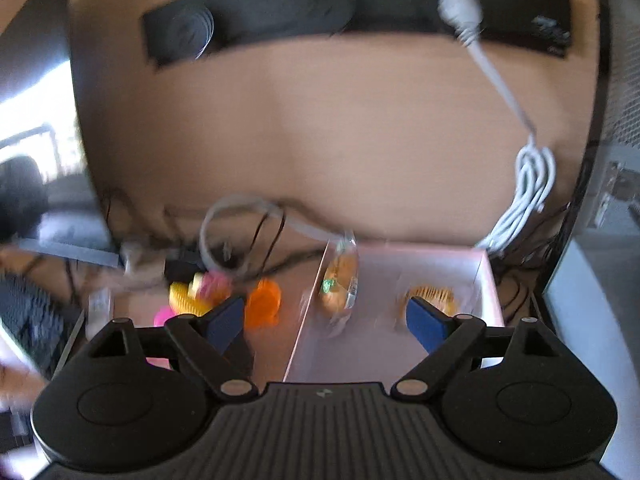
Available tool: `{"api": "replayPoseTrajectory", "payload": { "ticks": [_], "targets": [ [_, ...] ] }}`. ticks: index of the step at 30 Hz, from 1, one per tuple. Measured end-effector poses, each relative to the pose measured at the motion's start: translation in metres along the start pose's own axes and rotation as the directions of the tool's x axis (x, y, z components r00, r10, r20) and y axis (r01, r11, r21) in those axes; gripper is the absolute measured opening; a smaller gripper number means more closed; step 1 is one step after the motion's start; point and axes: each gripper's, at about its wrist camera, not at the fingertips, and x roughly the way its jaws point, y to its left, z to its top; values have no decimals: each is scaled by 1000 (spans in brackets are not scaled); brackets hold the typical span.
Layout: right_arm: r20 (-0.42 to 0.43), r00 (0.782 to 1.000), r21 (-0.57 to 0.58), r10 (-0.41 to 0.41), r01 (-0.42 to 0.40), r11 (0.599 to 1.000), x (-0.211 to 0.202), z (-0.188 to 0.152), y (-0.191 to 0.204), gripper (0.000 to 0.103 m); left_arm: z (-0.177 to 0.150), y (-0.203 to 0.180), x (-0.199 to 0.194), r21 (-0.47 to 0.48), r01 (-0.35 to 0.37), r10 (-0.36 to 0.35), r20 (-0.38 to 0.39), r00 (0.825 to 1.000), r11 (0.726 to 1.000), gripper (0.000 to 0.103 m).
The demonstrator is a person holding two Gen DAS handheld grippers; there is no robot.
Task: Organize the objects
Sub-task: 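Carry both bun packets into the pink box and open both tools, then grasp the white battery charger with the left tool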
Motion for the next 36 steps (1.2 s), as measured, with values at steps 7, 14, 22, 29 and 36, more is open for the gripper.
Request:
{"api": "replayPoseTrajectory", "payload": {
  "ticks": [7, 14, 22, 29, 36],
  "targets": [
    [-76, 997, -55, 13, -17, 998, -7, -40, 24, 91, 62, -2, 48, 98, -83, 77, 63, 995, 992, 53],
    [-127, 990, -66, -61, 53, 996, -21, -68, 22, 97, 103, -14, 141, 192, -171, 194, -104, 976, 966, 54],
    [-164, 979, 14, -123, 127, 992, -33, -85, -2, 101, 113, 9, 188, 26, -258, 255, -279, 926, 966, 53],
    [-196, 974, 47, -113, 124, 991, -29, -93, -4, 101, 101, -6, 178, 52, -212, 218, -260, 941, 976, 54],
    [-213, 975, 28, -68, 75, 997, -20, -95, 8, 101, 68, -31, 146, 133, -89, 119, -239, 964, 987, 54]
  ]
}}
